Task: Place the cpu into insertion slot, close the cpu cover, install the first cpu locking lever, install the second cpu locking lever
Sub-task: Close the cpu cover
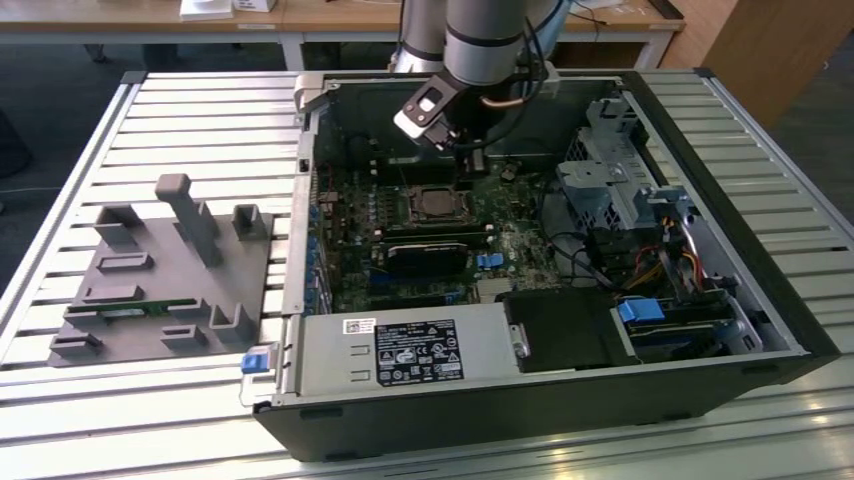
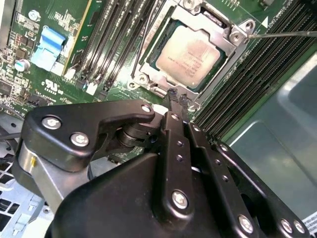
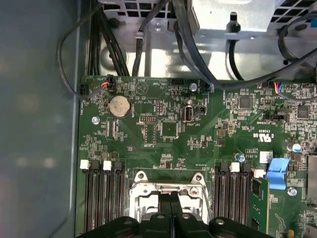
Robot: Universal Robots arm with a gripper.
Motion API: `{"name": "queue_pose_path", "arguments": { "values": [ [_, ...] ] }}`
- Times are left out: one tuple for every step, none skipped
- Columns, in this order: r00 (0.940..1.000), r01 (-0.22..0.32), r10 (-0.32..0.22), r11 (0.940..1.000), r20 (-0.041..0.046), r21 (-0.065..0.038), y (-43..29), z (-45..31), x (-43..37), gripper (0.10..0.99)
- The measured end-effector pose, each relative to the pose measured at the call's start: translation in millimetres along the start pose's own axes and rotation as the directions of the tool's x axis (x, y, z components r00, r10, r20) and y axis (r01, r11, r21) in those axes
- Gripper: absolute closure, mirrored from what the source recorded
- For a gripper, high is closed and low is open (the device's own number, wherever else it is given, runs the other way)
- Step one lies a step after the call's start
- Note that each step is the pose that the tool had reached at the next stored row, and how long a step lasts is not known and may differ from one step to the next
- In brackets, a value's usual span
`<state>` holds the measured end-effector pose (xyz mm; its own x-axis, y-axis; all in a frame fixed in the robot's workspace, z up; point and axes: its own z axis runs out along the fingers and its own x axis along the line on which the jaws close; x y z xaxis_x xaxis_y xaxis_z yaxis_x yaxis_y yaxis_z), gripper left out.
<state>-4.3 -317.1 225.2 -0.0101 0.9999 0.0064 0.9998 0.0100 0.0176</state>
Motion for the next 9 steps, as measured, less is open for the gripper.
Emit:
{"name": "queue_pose_path", "arguments": {
  "values": [
    [1.0000,0.000,0.000,1.0000,0.0000,0.000,-0.9,0.1,0.0,0.980],
    [1.0000,0.000,0.000,1.0000,0.0000,0.000,-2.0,0.1,0.0,0.980],
    [1.0000,0.000,0.000,1.0000,0.0000,0.000,-3.0,0.1,0.0,0.980],
    [1.0000,0.000,0.000,1.0000,-0.0001,0.000,-4.0,0.2,0.0,0.980],
    [1.0000,0.000,0.000,1.0000,-0.0001,0.000,-5.0,0.2,0.0,0.980],
    [1.0000,0.000,0.000,1.0000,-0.0001,0.000,-6.1,0.2,0.1,0.980],
    [1.0000,0.000,0.000,1.0000,-0.0002,0.000,-7.4,0.2,0.1,0.980],
    [1.0000,0.000,0.000,1.0000,-0.0002,0.000,-9.0,0.2,0.1,0.980],
    [1.0000,0.000,0.000,1.0000,-0.0002,0.000,-10.6,0.2,0.1,0.980]
  ]
}}
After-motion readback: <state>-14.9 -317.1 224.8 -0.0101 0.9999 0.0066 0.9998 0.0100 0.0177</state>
